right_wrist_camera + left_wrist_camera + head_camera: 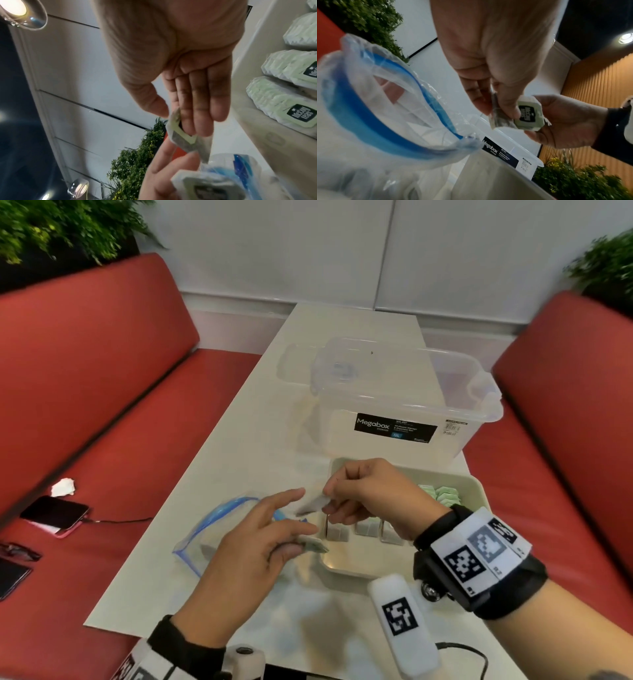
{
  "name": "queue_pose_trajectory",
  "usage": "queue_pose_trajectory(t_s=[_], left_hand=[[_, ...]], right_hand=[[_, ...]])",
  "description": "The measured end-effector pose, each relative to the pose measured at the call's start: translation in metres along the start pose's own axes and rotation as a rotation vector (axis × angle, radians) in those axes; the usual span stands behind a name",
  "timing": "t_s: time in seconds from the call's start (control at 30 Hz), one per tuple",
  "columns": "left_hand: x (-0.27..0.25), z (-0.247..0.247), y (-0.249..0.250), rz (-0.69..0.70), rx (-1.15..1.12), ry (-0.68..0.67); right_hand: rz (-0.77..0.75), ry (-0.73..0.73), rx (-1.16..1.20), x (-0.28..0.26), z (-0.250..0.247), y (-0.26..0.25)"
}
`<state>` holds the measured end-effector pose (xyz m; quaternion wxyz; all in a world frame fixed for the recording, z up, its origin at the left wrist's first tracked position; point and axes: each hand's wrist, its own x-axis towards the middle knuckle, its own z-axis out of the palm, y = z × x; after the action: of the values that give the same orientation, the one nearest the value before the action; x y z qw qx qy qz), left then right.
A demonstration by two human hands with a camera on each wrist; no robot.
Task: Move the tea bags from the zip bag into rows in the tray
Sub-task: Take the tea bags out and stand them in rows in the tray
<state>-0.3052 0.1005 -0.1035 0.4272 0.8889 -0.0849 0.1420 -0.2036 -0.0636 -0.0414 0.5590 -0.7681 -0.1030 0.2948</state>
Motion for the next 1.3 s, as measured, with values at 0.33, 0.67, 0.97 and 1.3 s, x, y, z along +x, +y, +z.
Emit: queue_pose_trajectory(t_s=[0.33, 0.67, 0.97, 1.3], left_hand=[[0.015, 0.014, 0.007, -0.097, -0.262, -0.082], [0.035, 0.014, 0.016, -0.151, -0.429, -0.234], [0.037, 0.018, 0.008, -0.175, -0.394, -0.333], [0.032, 0.020, -0.004, -0.208, -0.322, -0.203]], right_hand=[[-0.117, 0.137, -0.154, 0.000, -0.023, 0.007], [-0.228, 0.150, -0.470, 0.002, -0.034, 0.007], [-0.262, 0.166, -0.625, 0.003, -0.040, 0.002], [-0.145, 0.017, -0.982, 0.018, -0.070, 0.005]])
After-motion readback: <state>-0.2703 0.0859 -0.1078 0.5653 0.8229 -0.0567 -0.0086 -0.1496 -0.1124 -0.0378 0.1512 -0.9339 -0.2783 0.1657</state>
